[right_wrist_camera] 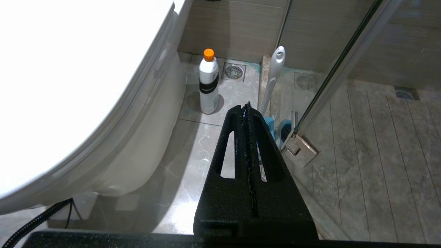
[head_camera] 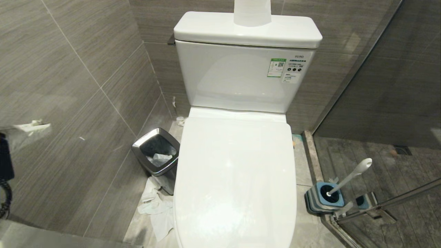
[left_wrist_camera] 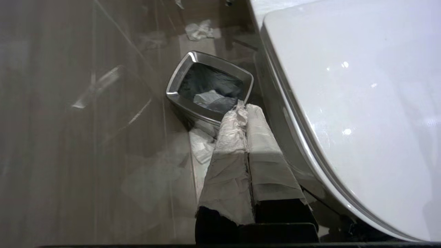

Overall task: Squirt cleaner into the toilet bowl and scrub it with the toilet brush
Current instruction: Use the left hand to lift the toilet lid slightly

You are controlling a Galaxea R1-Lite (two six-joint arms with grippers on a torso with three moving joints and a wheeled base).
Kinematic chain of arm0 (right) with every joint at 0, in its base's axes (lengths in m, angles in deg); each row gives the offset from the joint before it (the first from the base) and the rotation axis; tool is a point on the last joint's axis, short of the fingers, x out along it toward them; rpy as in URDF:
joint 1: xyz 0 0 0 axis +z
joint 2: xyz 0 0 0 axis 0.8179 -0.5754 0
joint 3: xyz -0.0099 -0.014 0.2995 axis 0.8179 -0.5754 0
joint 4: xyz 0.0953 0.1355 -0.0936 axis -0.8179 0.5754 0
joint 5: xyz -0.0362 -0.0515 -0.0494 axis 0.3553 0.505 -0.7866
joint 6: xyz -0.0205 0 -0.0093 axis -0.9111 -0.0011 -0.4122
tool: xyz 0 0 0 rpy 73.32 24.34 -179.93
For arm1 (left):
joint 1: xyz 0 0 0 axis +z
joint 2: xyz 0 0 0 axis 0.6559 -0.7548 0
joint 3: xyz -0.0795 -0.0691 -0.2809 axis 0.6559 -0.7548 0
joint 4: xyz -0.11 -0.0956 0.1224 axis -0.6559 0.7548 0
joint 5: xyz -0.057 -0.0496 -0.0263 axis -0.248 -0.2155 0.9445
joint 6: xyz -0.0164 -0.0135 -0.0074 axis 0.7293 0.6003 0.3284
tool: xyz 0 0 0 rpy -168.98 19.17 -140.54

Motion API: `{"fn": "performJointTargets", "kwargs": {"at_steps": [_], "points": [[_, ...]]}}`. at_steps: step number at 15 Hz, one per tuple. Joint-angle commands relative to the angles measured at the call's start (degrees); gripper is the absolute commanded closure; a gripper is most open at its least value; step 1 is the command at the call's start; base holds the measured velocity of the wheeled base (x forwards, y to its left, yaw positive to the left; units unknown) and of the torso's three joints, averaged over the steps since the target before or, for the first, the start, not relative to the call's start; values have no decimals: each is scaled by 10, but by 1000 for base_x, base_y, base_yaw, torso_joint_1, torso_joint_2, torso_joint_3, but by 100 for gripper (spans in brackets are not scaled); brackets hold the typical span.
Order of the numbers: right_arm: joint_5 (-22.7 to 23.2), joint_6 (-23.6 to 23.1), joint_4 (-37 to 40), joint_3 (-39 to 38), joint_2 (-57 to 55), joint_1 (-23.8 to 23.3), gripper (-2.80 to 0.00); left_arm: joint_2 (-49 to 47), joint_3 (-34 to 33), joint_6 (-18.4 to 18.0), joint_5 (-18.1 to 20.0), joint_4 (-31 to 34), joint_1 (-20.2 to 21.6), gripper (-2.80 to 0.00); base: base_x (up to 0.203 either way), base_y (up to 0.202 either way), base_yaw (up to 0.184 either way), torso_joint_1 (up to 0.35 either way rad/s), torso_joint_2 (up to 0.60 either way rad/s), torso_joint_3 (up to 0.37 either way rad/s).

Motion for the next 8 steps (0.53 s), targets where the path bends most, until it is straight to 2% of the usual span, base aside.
{"fn": "performJointTargets", "kwargs": {"at_steps": [1,4,8], "points": [[0,0,0,-14,0,0,0,-48,0,-1,0,-1,-17,0,0,0,0,0,0,0],[0,0,0,-15,0,0,0,-102,1,1,3,-2,-37,0,0,0,0,0,0,0],[0,0,0,-14,0,0,0,-180,2,5,40,-37,-39,0,0,0,0,0,0,0]]}}
